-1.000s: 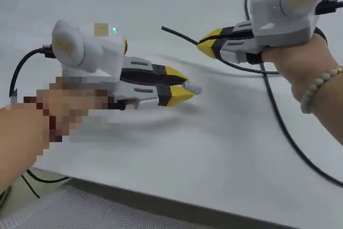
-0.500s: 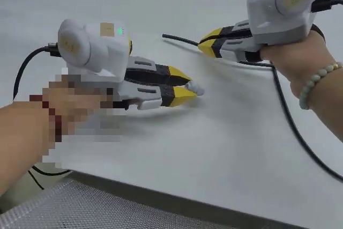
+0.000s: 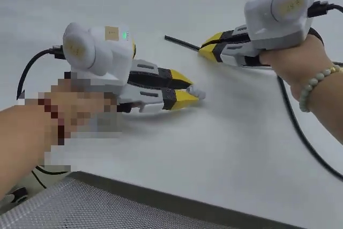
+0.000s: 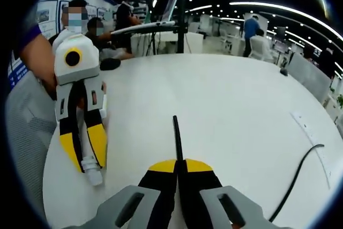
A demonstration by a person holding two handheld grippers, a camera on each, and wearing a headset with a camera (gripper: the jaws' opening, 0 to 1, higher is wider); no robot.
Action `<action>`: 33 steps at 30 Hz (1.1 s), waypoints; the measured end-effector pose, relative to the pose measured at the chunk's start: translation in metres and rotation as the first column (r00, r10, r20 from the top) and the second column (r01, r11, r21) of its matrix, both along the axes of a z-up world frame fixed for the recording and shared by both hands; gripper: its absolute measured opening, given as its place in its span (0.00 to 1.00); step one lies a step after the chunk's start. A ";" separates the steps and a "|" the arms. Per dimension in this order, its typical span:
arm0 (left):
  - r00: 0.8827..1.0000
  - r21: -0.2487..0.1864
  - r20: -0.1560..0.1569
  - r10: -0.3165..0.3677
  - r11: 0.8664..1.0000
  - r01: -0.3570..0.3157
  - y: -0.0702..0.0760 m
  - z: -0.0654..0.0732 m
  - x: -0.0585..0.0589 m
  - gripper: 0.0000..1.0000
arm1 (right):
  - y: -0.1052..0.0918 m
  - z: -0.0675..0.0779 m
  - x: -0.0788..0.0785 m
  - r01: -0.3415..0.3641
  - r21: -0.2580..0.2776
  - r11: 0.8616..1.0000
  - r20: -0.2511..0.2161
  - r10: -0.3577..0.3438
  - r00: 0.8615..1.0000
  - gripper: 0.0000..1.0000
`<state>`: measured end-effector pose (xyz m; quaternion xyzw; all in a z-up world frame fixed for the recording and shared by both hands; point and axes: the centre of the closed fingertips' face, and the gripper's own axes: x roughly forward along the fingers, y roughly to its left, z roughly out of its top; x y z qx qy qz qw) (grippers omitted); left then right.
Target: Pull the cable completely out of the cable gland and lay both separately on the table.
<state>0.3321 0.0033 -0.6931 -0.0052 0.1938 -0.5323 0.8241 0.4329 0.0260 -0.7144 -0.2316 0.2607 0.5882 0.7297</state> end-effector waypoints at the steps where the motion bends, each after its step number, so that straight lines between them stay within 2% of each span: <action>1: 1.000 0.001 -0.001 0.000 1.000 0.000 0.000 -0.001 0.000 0.16 | 0.000 0.000 0.000 -0.001 0.000 1.000 0.001 0.001 1.000 0.00; 5: 1.000 0.018 -0.006 -0.001 1.000 0.001 0.001 -0.006 0.000 0.16 | 0.000 0.000 0.000 -0.001 0.008 1.000 0.002 0.001 1.000 0.00; 14: 1.000 0.025 -0.014 -0.002 1.000 0.002 0.001 -0.009 -0.002 0.16 | 0.001 0.001 -0.002 0.003 0.015 1.000 0.004 -0.003 1.000 0.00; 22: 0.999 0.013 -0.044 0.028 1.000 -0.028 0.002 -0.012 -0.002 0.16 | 0.000 -0.002 -0.003 0.002 0.011 1.000 0.005 -0.002 1.000 0.00; 28: 0.996 0.000 -0.070 0.058 0.998 -0.059 0.005 -0.012 0.001 0.17 | 0.000 0.005 -0.008 0.005 0.030 1.000 0.002 -0.005 1.000 0.00; 33: 0.995 -0.001 -0.071 0.064 0.998 -0.064 0.006 -0.013 0.002 0.17 | 0.000 0.008 -0.014 0.001 0.027 1.000 0.005 -0.001 1.000 0.00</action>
